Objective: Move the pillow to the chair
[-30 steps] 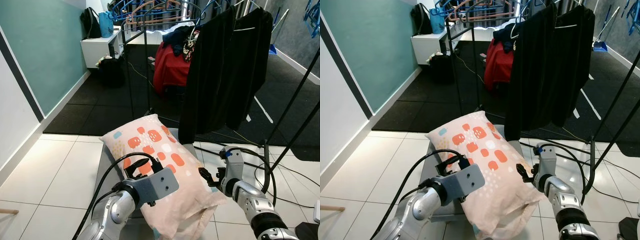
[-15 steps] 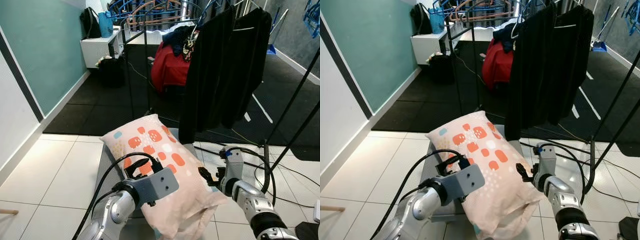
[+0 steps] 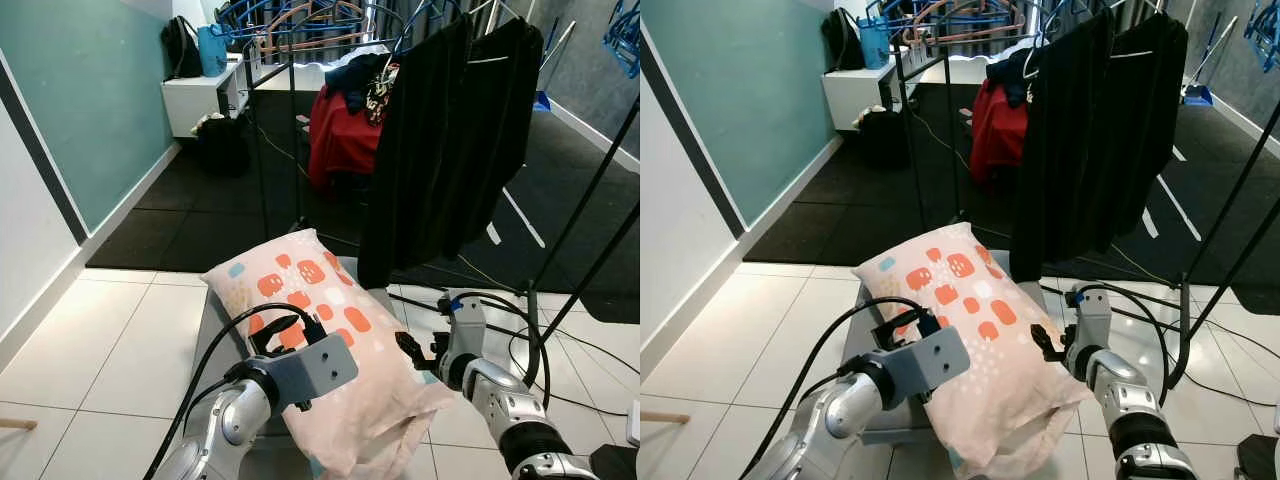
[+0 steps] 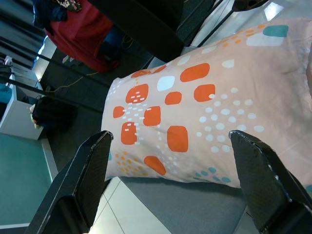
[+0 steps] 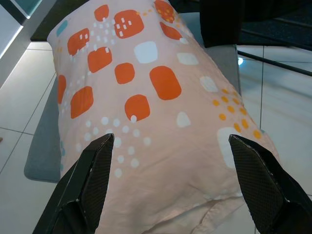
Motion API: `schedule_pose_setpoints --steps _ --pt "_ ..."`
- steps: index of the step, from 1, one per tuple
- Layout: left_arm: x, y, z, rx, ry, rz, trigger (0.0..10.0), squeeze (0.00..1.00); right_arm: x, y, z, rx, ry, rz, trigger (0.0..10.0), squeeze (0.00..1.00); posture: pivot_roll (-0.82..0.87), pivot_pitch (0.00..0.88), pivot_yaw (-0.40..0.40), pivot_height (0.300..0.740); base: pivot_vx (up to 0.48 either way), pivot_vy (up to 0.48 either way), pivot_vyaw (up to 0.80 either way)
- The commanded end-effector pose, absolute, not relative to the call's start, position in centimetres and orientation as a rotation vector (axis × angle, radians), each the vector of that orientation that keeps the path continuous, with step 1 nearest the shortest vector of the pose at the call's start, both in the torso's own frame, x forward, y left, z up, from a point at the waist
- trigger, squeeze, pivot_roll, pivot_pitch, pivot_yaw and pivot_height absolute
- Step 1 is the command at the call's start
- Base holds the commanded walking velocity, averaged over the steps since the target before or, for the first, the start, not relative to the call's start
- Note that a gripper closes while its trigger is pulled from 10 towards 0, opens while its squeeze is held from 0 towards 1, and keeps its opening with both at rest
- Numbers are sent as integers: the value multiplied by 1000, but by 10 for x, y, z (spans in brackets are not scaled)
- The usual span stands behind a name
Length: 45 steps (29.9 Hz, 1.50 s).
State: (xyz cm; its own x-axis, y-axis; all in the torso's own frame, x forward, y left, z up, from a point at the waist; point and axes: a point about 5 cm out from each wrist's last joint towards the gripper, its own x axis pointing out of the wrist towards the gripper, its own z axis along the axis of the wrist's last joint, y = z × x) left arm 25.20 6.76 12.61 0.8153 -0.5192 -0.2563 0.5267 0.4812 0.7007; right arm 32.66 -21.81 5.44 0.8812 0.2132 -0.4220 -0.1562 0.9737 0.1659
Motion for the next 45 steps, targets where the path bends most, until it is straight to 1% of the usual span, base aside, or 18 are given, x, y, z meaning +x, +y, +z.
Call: schedule_pose_setpoints --steps 1,8,27,36,41,45 --pt "254 71 125 872 20 -634 10000 0 327 -218 54 151 459 190 10000 0 -151 35 -10 740 0 0 0" --pt "254 71 125 872 20 -634 10000 0 328 -221 56 152 452 180 10000 0 -148 34 -2 740 0 0 0" --pt "254 70 123 870 24 -635 10000 0 327 -220 54 151 456 184 10000 0 -138 23 5 740 0 0 0" --pt "255 68 124 872 25 -638 10000 0 320 -223 46 139 472 181 10000 0 -141 30 3 740 0 0 0" --pt "254 65 125 907 -7 -654 10000 0 315 -226 40 137 482 168 10000 0 -136 34 9 740 0 0 0" --pt "255 67 125 885 6 -649 10000 0 312 -226 37 138 488 163 10000 0 -135 35 13 740 0 0 0"
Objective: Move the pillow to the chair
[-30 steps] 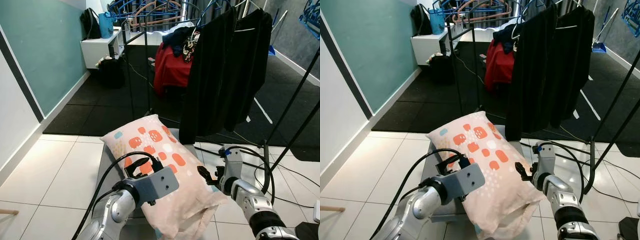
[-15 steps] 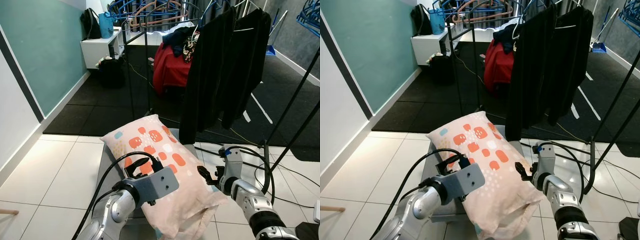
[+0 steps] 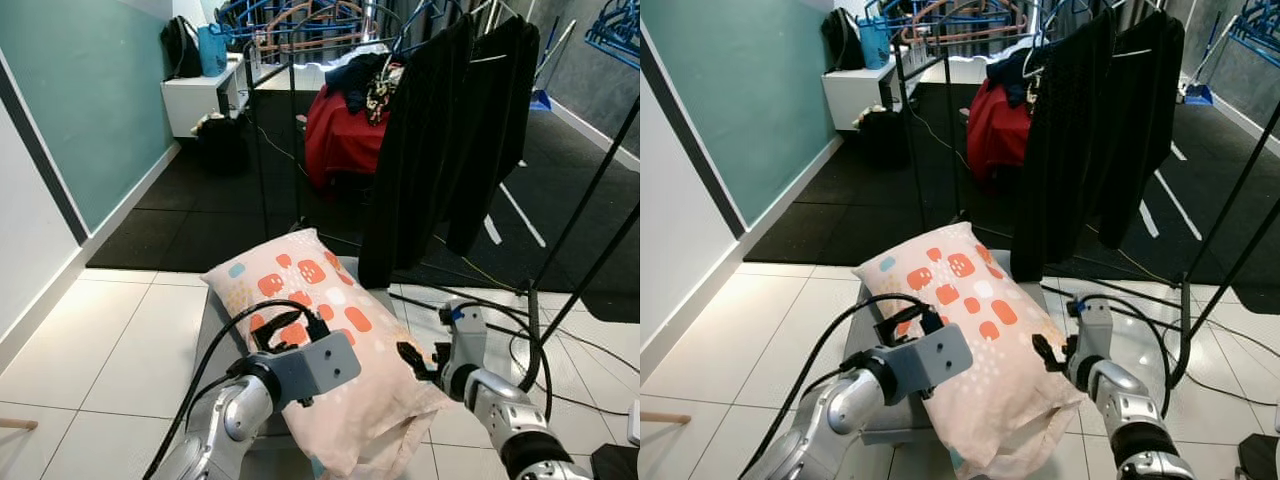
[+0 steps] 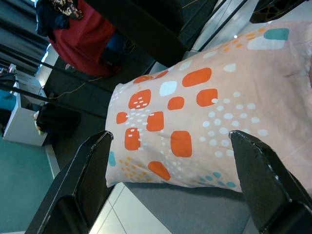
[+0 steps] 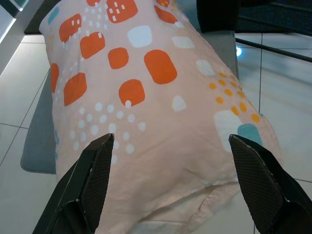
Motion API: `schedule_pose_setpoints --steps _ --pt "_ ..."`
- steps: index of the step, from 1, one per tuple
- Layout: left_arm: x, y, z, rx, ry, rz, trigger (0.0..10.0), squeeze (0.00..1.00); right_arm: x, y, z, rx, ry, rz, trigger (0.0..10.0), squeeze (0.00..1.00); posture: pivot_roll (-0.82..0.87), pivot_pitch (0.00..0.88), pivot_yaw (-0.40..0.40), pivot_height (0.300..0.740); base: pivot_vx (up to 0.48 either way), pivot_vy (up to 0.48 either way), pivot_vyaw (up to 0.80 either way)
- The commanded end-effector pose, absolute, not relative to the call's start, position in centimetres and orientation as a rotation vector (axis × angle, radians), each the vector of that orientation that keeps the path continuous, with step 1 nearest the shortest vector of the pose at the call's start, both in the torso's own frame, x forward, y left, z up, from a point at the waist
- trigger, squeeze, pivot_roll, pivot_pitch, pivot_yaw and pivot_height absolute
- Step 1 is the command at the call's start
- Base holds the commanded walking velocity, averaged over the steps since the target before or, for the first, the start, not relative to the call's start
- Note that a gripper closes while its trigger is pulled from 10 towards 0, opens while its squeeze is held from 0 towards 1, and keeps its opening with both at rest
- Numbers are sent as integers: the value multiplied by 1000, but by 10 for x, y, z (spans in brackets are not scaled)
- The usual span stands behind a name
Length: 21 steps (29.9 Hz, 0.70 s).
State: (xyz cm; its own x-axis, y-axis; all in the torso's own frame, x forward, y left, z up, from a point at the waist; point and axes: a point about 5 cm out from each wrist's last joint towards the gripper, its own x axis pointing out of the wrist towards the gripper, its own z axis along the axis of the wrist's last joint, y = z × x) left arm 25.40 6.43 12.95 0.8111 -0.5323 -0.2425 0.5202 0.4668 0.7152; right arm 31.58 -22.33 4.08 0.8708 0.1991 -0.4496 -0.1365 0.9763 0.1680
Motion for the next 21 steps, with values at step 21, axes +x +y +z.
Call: schedule_pose_setpoints --steps 21 --pt "254 74 123 871 25 -647 10000 0 309 -223 32 150 497 153 10000 0 -132 30 15 740 0 0 0"
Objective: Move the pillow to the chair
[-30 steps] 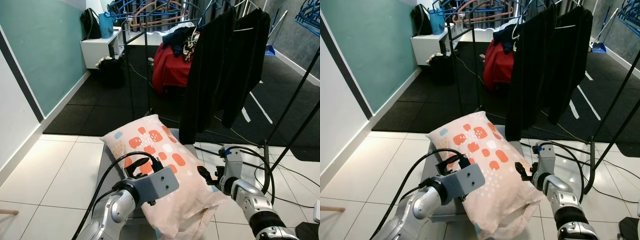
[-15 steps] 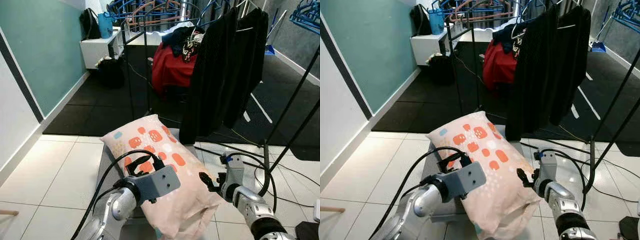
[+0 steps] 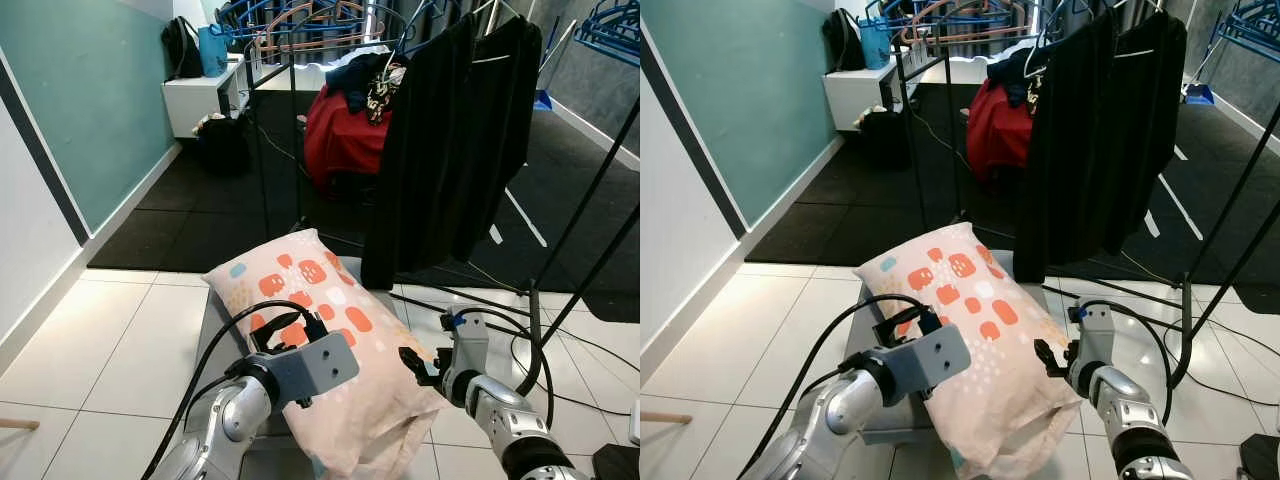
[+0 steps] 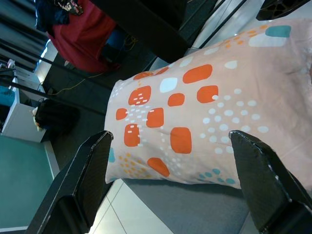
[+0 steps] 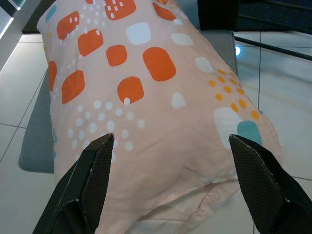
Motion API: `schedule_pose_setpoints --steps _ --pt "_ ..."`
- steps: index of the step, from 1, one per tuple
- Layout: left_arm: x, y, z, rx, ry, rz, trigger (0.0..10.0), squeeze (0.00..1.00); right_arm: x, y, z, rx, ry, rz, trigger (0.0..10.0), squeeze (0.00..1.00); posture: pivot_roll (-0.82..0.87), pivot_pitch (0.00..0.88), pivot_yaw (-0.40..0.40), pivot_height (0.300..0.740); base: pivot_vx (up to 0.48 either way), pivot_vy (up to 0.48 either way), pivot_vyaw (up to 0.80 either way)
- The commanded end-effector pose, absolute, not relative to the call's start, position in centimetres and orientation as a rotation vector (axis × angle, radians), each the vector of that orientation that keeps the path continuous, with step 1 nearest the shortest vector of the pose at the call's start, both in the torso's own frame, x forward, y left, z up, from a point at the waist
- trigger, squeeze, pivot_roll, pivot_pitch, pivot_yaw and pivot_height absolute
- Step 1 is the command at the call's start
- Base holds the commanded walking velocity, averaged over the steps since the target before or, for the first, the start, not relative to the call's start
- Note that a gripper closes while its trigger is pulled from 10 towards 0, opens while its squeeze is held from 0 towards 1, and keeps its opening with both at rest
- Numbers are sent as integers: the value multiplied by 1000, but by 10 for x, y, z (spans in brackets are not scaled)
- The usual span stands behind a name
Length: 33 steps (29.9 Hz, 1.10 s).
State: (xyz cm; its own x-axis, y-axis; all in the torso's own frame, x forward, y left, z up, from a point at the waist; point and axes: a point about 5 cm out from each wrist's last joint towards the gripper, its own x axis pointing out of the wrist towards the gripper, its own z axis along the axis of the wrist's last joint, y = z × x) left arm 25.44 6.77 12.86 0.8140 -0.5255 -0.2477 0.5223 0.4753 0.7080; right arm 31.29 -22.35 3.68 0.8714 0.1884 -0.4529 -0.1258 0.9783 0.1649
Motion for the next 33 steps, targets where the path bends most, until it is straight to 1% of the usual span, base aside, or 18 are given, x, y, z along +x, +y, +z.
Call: schedule_pose_setpoints --steps 1,19,23,25,33 --pt "254 74 123 871 25 -647 10000 0 309 -223 32 150 497 153 10000 0 -132 30 15 740 0 0 0" --pt "254 71 123 869 24 -647 10000 0 308 -225 31 146 503 163 10000 0 -127 44 -2 740 0 0 0" --pt "253 71 123 871 23 -647 10000 0 308 -224 31 143 505 169 10000 0 -126 34 -1 740 0 0 0" --pt "254 71 124 871 22 -647 10000 0 309 -224 31 146 503 168 10000 0 -127 54 0 740 0 0 0" --pt "253 71 125 870 20 -646 10000 0 306 -226 30 147 507 163 10000 0 -127 59 -2 740 0 0 0"
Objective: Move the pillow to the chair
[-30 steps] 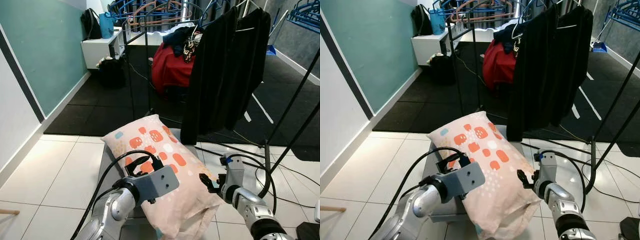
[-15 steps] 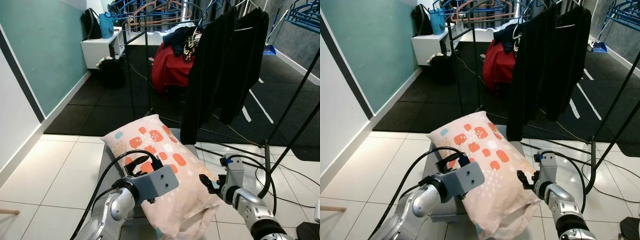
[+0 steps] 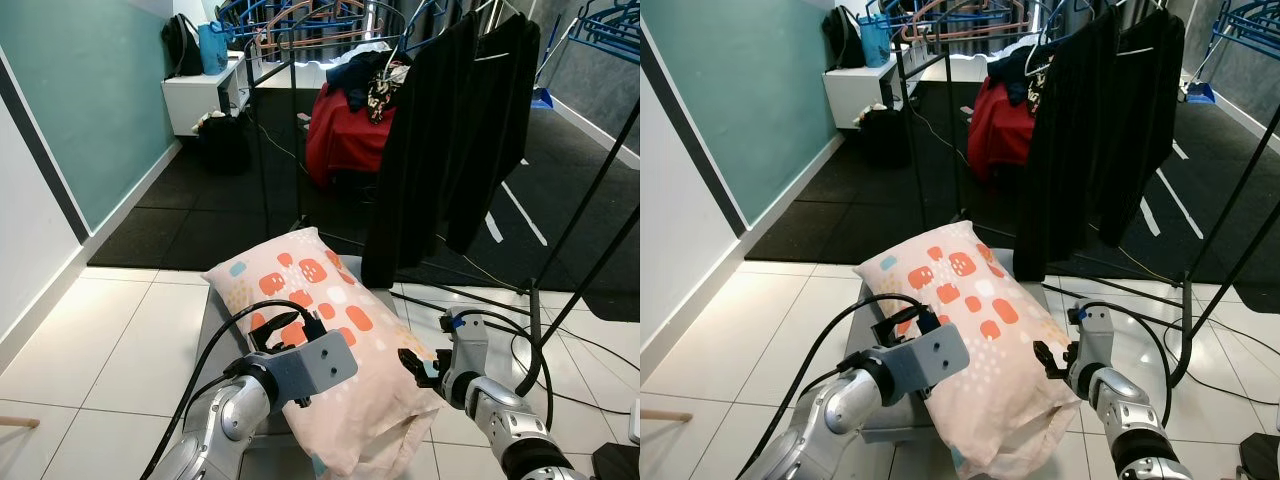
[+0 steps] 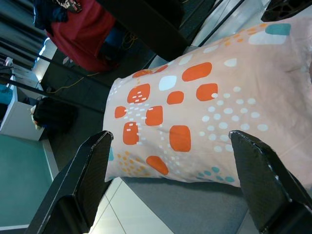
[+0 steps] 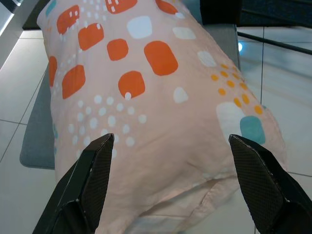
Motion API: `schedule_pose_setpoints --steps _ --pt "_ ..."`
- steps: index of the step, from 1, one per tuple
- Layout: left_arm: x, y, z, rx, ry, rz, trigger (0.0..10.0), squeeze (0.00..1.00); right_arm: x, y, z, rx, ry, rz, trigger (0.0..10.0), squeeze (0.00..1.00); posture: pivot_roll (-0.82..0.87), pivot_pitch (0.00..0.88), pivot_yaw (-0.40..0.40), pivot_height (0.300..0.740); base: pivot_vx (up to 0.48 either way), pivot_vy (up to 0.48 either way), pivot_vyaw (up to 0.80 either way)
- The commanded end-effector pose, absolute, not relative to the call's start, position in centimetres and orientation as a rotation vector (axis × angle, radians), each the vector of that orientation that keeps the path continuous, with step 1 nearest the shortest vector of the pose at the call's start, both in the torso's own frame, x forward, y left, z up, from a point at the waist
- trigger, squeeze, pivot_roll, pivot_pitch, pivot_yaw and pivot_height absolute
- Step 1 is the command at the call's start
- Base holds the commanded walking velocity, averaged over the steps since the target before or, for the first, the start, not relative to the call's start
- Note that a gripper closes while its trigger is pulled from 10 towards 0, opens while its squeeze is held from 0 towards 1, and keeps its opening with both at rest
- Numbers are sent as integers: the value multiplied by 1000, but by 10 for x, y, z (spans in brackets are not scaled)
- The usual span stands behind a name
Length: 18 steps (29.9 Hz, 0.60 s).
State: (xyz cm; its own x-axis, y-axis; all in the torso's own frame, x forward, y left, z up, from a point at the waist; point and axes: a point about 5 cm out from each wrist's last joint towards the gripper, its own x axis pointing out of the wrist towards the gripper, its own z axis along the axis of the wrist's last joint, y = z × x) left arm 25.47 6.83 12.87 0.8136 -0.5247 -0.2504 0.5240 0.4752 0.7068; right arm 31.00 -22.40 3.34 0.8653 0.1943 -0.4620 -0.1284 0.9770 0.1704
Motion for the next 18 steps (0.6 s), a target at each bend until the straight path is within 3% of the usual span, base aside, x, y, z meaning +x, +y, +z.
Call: schedule_pose_setpoints --steps 1,10,18 --pt "253 71 125 870 20 -646 10000 0 306 -226 30 147 507 163 10000 0 -127 59 -2 740 0 0 0" --pt "253 71 126 869 20 -645 10000 0 303 -228 26 147 519 153 10000 0 -135 67 3 740 0 0 0" --pt "253 71 127 871 18 -645 10000 0 282 -233 6 153 586 130 10000 0 -131 81 -4 740 0 0 0"
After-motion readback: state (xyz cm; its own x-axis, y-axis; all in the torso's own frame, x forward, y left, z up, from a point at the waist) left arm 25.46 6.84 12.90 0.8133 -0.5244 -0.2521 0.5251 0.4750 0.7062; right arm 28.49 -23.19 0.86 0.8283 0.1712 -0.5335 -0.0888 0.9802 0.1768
